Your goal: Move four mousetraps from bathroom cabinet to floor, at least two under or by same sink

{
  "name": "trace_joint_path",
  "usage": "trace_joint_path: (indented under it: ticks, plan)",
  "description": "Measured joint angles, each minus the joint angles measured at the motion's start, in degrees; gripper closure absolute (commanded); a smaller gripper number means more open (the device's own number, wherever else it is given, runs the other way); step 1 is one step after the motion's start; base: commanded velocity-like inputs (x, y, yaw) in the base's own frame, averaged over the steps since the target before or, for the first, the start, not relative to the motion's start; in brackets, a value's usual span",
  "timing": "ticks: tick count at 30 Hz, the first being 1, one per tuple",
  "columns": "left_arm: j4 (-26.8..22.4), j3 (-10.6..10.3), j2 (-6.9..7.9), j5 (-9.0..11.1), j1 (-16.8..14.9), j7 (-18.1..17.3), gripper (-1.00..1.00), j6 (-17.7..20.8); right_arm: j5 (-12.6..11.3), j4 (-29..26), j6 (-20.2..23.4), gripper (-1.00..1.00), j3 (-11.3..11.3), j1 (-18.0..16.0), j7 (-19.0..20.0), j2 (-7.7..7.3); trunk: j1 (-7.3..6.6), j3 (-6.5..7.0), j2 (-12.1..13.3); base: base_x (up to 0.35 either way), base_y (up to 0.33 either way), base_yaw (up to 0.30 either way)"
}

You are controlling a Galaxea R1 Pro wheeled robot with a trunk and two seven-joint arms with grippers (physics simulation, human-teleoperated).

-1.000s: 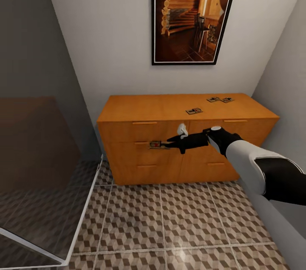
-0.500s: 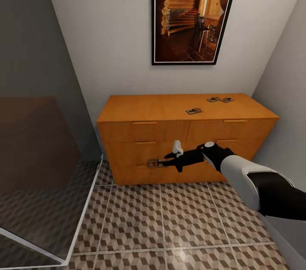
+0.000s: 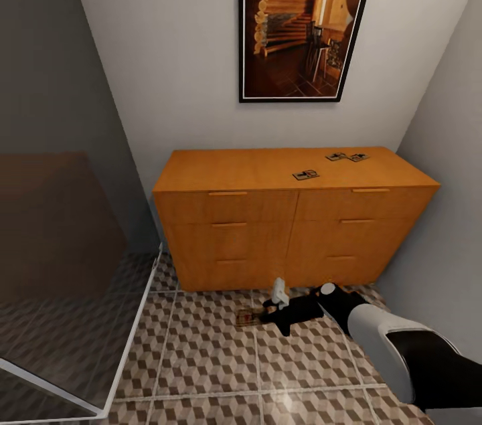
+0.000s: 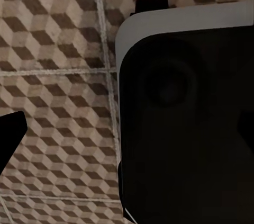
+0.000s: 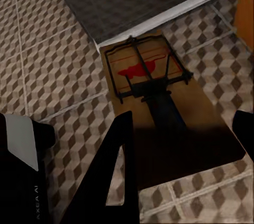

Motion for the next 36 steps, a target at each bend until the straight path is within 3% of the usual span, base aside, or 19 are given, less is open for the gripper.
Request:
trace_joint_path:
  ticks: [7, 11, 21, 26, 31, 35, 36]
  plan:
    - [-0.1, 0.0, 0.04, -0.1, 0.0, 0.0, -1.00, 0.0, 0.5, 0.0, -3.1, 1.00, 0.0, 10.2, -8.9, -0.68, 0.00, 0.00, 0.0, 0.000, 0.000, 0.000]
    - [-0.6, 0.1, -0.12, -0.1, 0.0, 0.0, -1.00, -0.1, 0.5, 0.0, -6.5, 1.00, 0.1, 17.4, -13.6, -2.27, 0.00, 0.00, 0.0, 0.000, 0.000, 0.000]
    - [-4.6, 0.1, -2.22, -0.2, -0.1, -0.1, -1.00, -0.4, 0.1, 0.1, -17.8, 1.00, -0.1, 31.5, -22.9, -6.13, 0.00, 0.00, 0.0, 0.000, 0.000, 0.000]
    - [-7.0, -0.2, -3.06, -0.2, -0.1, -0.1, -1.00, -0.4, -1.8, 0.1, -22.6, 1.00, -0.4, 37.0, -28.7, -6.50, 0.00, 0.01, 0.0, 0.000, 0.000, 0.000]
    - [-9.9, -0.8, -3.26, -0.2, -0.1, -0.2, -1.00, -0.4, -7.2, 0.1, -24.8, 1.00, -0.5, 40.2, -37.3, -6.18, 0.00, 0.01, 0.0, 0.000, 0.000, 0.000]
    - [-12.2, -1.0, -3.14, -0.2, -0.1, -0.2, -1.00, -0.4, -15.3, 0.1, -25.2, 1.00, -0.6, 41.1, -42.1, -5.17, 0.00, 0.01, 0.0, 0.000, 0.000, 0.000]
    - [-12.9, -1.0, -3.09, -0.2, -0.1, -0.2, -1.00, -0.4, -18.9, 0.0, -25.2, 1.00, -0.7, 41.2, -43.5, -4.59, 0.00, 0.01, 0.0, 0.000, 0.000, 0.000]
